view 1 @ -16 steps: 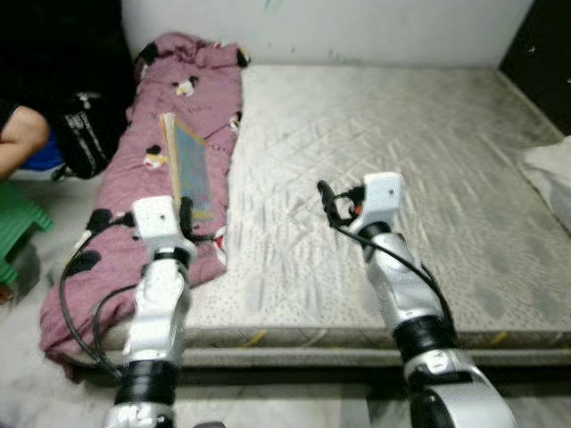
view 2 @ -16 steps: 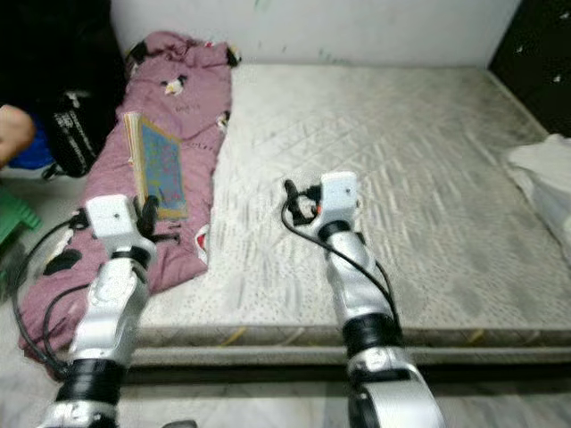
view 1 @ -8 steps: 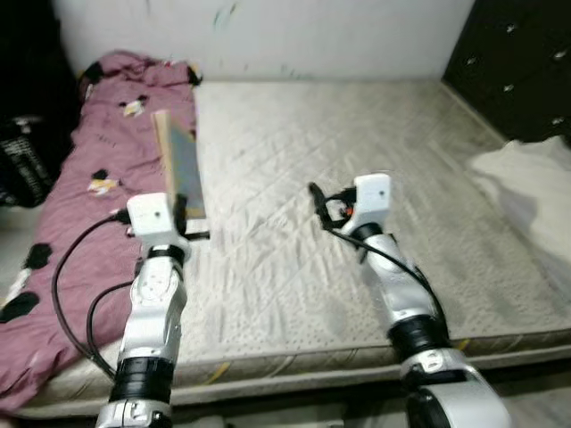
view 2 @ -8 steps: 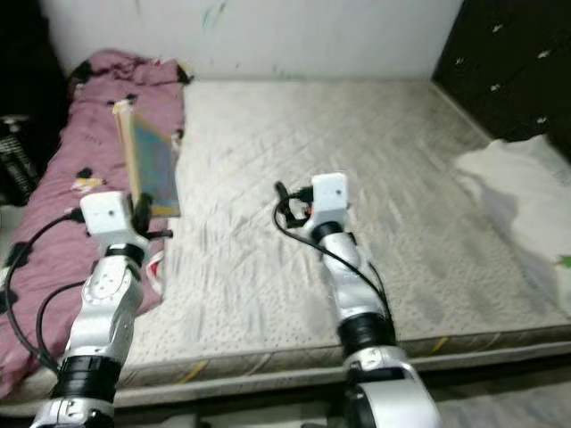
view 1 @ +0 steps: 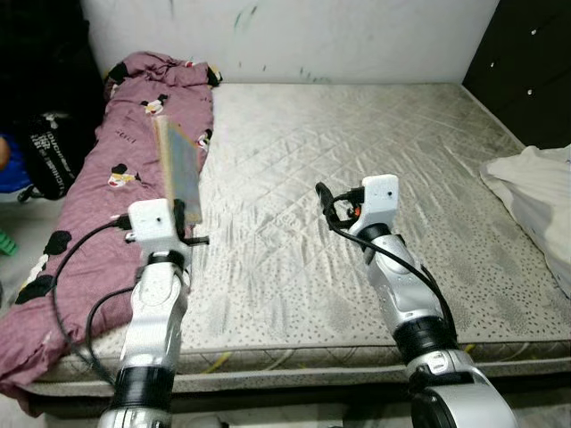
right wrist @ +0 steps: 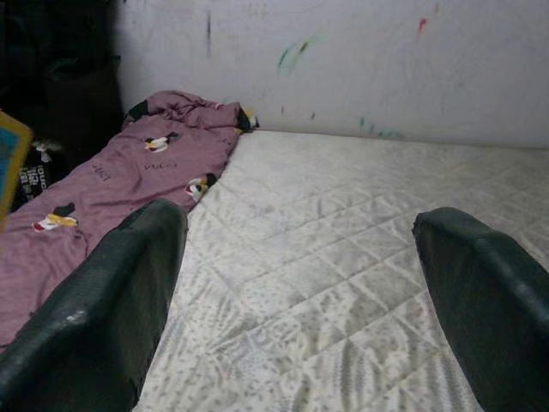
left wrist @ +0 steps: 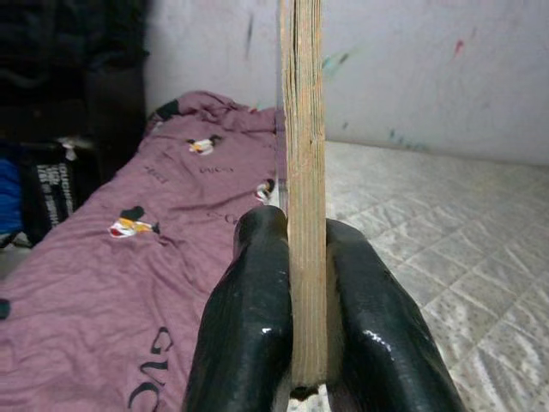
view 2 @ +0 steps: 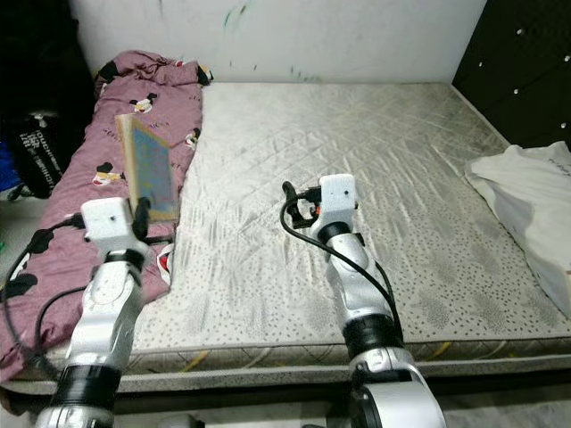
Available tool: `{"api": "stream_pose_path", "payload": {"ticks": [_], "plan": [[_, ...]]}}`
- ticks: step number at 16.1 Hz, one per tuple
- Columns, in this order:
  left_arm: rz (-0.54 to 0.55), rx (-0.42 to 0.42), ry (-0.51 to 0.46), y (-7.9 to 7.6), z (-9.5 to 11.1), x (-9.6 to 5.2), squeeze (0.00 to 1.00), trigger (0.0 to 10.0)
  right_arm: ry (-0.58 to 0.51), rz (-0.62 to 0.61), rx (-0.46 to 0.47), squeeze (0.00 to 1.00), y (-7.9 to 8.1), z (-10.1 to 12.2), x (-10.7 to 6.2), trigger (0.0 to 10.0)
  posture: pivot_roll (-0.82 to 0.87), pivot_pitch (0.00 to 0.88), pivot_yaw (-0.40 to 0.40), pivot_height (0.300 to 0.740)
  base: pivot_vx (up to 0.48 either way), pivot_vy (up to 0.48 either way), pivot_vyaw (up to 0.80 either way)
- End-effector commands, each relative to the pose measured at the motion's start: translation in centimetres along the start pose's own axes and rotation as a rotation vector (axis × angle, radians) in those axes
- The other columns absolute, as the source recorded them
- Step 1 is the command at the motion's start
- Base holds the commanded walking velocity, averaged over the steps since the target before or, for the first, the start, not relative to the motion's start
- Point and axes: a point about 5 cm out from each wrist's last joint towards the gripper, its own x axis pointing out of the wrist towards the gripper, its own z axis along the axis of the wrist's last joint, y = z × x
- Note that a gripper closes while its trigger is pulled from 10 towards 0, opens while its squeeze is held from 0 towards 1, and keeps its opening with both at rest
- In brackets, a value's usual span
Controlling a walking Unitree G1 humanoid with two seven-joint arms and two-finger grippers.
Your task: Clean up the room
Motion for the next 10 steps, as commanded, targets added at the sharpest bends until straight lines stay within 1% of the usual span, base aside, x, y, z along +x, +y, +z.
{"api": "stream_pose_path", "payload": {"ticks": [1, 2, 3, 5, 7, 8, 10], "plan": [[0.008, 0.024, -0.066, 0.4, 1.4, -0.1, 0.0, 10.0, -0.022, -0.023, 0.004, 0.0, -0.5, 0.4, -0.2, 10.0, 0.0, 0.0, -0.009, 0.74, 0.0, 0.0, 0.0], [0.015, 0.026, -0.064, 0.5, 1.3, -0.3, 0.0, 10.0, -0.023, -0.025, 0.002, 0.0, -0.5, 0.4, -0.4, 10.0, 0.0, 0.0, -0.009, 0.74, 0.0, 0.0, 0.0], [0.024, 0.039, -0.054, 0.9, 1.1, -0.8, 0.0, 10.0, -0.03, -0.035, -0.01, 0.0, -0.6, 0.3, -0.8, 10.0, 0.01, 0.0, -0.009, 0.74, 0.0, 0.0, 0.0], [0.012, 0.038, -0.032, 0.9, 0.6, -1.0, 0.0, 10.0, -0.015, -0.042, -0.011, 0.0, -0.5, -0.3, -1.1, 10.0, 0.01, 0.0, -0.006, 0.74, 0.0, 0.0, 0.79], [-0.002, 0.025, -0.037, 0.6, 0.7, -1.0, 0.0, 10.0, -0.01, -0.038, -0.01, 0.0, -0.3, -0.4, -1.1, 10.0, 0.01, 0.0, -0.002, 0.74, 0.0, 0.0, 0.77], [-0.018, 0.021, -0.038, 0.2, 0.9, -1.0, 0.0, 10.0, -0.006, -0.036, -0.006, 0.0, -0.2, -0.5, -1.2, 10.0, 0.0, 0.0, 0.002, 0.74, 0.0, 0.0, 0.41], [-0.045, 0.036, -0.028, -0.2, 0.8, -1.3, 0.0, 10.0, 0.005, -0.035, 0.008, 0.0, -0.1, -0.7, -1.4, 10.0, 0.01, 0.0, 0.001, 0.74, 0.0, 0.0, 0.0]]}}
